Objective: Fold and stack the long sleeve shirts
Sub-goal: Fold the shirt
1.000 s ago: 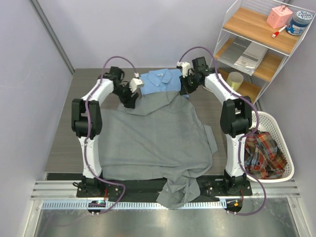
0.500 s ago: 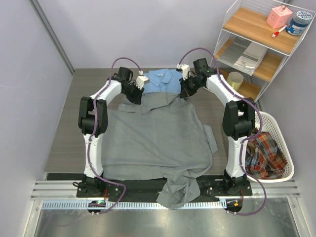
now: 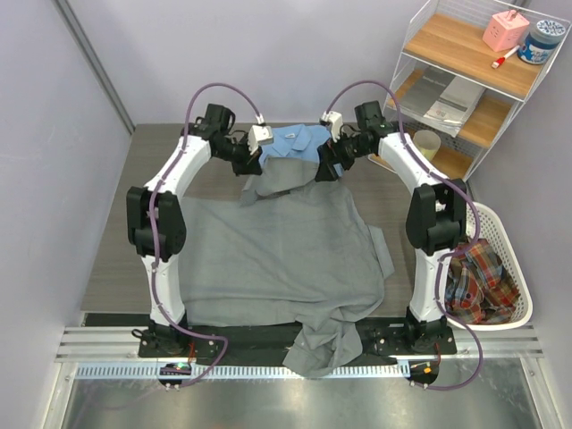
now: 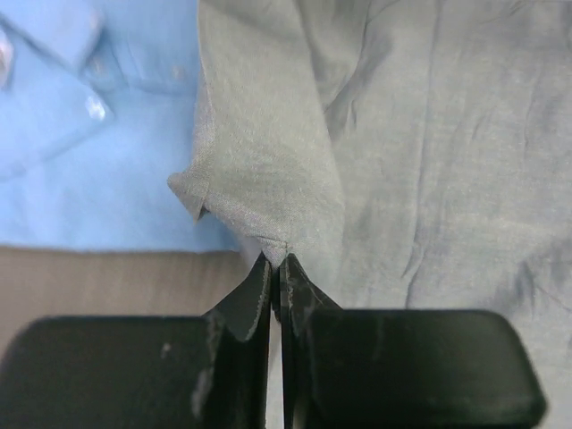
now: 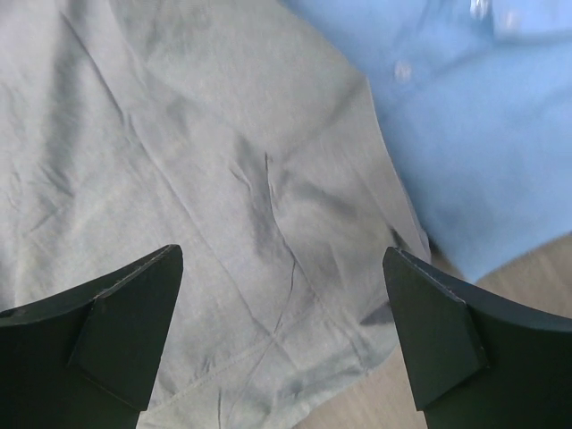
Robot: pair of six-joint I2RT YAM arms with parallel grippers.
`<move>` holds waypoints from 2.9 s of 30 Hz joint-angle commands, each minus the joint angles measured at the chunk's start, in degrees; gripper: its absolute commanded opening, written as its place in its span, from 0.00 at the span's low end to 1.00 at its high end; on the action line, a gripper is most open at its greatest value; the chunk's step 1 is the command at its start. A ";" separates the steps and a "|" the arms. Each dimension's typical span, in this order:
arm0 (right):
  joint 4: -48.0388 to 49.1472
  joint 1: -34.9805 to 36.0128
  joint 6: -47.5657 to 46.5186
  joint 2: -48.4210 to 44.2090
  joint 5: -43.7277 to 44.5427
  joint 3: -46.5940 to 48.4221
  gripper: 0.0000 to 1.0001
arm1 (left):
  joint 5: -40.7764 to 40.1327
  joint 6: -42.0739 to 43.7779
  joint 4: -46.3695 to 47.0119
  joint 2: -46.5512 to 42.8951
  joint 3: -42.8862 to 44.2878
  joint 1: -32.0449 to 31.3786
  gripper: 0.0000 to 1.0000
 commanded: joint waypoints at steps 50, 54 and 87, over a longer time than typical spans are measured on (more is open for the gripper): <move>25.90 3.12 19.17 4.66 -1.01 18.68 0.01 | -13.27 33.32 -22.06 9.11 6.63 22.44 0.43; 26.96 3.03 19.62 4.75 -0.66 18.59 0.01 | -16.08 32.18 -19.16 11.31 6.37 22.44 0.44; 35.93 2.24 18.48 -3.92 6.11 15.27 0.01 | -12.31 27.78 -14.50 1.84 1.02 24.72 0.00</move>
